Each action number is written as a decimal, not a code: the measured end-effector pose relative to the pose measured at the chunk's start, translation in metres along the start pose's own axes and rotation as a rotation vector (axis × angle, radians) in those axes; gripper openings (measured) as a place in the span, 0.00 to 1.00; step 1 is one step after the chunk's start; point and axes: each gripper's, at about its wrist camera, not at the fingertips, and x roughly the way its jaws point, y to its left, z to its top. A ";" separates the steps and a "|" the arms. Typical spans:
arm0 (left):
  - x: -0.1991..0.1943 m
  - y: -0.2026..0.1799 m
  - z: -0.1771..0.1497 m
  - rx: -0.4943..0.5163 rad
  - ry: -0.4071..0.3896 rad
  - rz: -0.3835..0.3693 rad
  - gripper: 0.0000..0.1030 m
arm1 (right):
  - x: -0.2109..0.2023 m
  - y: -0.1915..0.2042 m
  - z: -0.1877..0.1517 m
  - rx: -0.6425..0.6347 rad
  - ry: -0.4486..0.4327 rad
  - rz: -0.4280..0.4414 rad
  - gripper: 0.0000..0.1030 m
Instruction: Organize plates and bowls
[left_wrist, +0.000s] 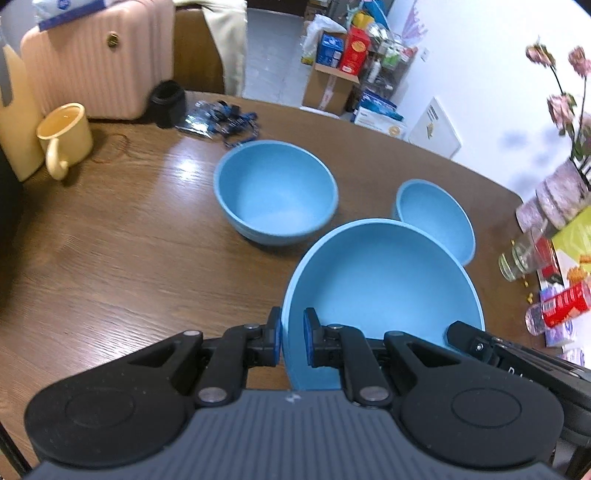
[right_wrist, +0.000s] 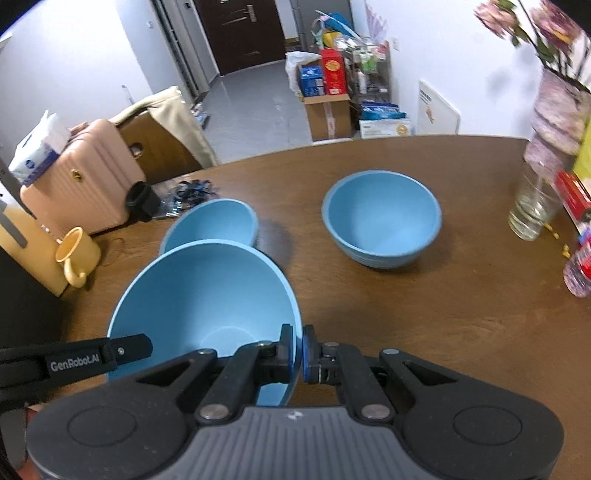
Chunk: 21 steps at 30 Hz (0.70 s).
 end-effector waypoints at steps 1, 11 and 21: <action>0.003 -0.005 -0.003 0.006 0.004 0.000 0.12 | 0.001 -0.007 -0.002 0.005 0.002 -0.002 0.04; 0.035 -0.037 -0.029 0.040 0.055 -0.001 0.12 | 0.019 -0.053 -0.025 0.048 0.031 -0.022 0.04; 0.063 -0.062 -0.047 0.106 0.066 0.001 0.12 | 0.039 -0.091 -0.040 0.098 0.052 -0.027 0.04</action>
